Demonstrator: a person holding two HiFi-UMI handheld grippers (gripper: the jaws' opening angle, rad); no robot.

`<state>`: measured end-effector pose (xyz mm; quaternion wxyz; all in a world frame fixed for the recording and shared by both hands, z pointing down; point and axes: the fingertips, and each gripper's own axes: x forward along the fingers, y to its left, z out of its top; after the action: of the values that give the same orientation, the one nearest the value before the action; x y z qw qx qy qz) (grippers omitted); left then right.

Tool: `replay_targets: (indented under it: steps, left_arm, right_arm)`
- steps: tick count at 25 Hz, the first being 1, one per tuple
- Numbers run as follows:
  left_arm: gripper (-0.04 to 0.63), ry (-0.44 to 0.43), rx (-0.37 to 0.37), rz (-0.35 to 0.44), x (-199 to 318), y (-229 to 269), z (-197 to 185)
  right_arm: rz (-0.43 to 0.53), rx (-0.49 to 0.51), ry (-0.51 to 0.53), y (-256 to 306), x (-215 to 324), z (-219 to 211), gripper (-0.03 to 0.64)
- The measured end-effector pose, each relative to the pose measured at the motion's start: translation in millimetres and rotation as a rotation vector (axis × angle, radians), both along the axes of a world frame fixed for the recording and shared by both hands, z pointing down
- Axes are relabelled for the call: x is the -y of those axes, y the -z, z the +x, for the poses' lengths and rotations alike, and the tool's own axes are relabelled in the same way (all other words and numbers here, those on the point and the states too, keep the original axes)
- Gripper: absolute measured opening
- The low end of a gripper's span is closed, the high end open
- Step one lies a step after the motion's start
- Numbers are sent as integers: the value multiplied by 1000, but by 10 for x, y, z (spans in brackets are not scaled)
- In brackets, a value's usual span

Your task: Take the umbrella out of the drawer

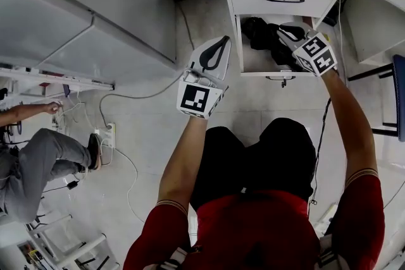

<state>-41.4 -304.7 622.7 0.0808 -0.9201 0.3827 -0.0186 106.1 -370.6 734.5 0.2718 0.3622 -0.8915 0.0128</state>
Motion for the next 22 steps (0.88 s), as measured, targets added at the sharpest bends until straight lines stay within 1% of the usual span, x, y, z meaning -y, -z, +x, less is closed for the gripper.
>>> replay_targets:
  steps: [5,6,7,12,17,22]
  left_arm:
    - [5,5,-8,16,-36,-267,-2]
    - [5,7,-8,20,-37,-310,-9]
    - [5,9,-6,22,-39,-353,-19]
    - [5,17,4,26,-81,-543,-94]
    - [5,26,-10,47,-127,-595,-144]
    - [5,29,5,46,-247,-636,-212]
  right_arm:
    - [-63,3,36,-319,108,-39,135]
    - [-73,3,42,-354,144,-48,165]
    - [-77,4,45,-371,184,-54,178]
    - [-112,-27,65,-545,303,-105,212]
    - [-176,-50,78,-788,336,-185,266]
    - [-248,-72,81,-1000,341,-278,326]
